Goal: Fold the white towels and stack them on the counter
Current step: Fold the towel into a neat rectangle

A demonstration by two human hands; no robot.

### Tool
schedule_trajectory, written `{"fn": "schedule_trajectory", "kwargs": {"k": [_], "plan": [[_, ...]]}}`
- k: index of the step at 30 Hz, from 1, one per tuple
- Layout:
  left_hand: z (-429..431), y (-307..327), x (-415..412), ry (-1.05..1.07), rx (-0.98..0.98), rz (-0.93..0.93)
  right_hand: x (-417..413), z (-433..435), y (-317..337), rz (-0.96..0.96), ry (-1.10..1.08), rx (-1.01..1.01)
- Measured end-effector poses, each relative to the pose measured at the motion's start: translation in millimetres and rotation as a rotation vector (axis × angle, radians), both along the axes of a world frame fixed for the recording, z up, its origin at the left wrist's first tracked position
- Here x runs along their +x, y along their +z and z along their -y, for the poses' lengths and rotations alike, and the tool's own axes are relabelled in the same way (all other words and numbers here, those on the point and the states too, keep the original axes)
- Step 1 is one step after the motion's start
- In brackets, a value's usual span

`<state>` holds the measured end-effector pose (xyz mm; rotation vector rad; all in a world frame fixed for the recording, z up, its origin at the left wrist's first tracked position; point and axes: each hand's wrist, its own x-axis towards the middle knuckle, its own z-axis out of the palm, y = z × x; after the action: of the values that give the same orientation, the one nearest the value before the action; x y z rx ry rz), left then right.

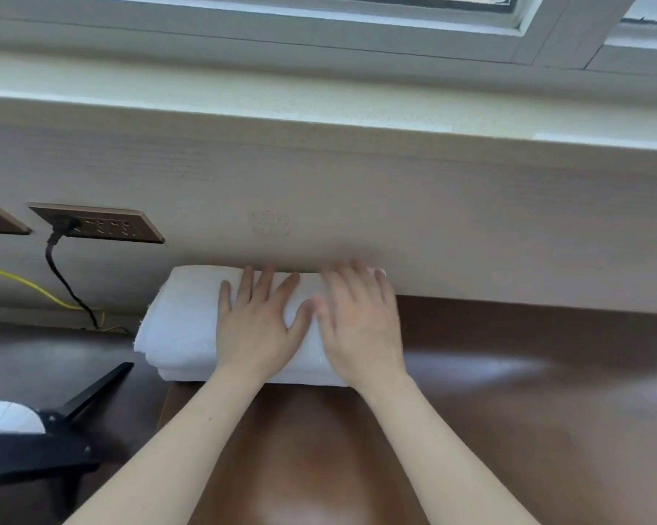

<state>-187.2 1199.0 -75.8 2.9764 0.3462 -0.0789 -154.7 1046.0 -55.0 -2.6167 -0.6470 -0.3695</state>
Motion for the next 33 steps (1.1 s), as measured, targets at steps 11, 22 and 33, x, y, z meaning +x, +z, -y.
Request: {"fn": "schedule_trajectory", "kwargs": {"k": [11, 22, 33], "plan": [[-37.5, -1.7, 2.6, 0.018, -0.057, -0.136, 9.8, 1.3, -15.4, -0.441, 0.170, -0.239], [-77.4, -19.3, 2.0, 0.191, -0.098, -0.091, 10.7, -1.5, -26.7, -0.407, 0.037, -0.285], [-78.5, -26.2, 8.7, 0.190, -0.207, -0.032, 21.4, 7.4, -39.8, -0.438, 0.076, -0.182]]}}
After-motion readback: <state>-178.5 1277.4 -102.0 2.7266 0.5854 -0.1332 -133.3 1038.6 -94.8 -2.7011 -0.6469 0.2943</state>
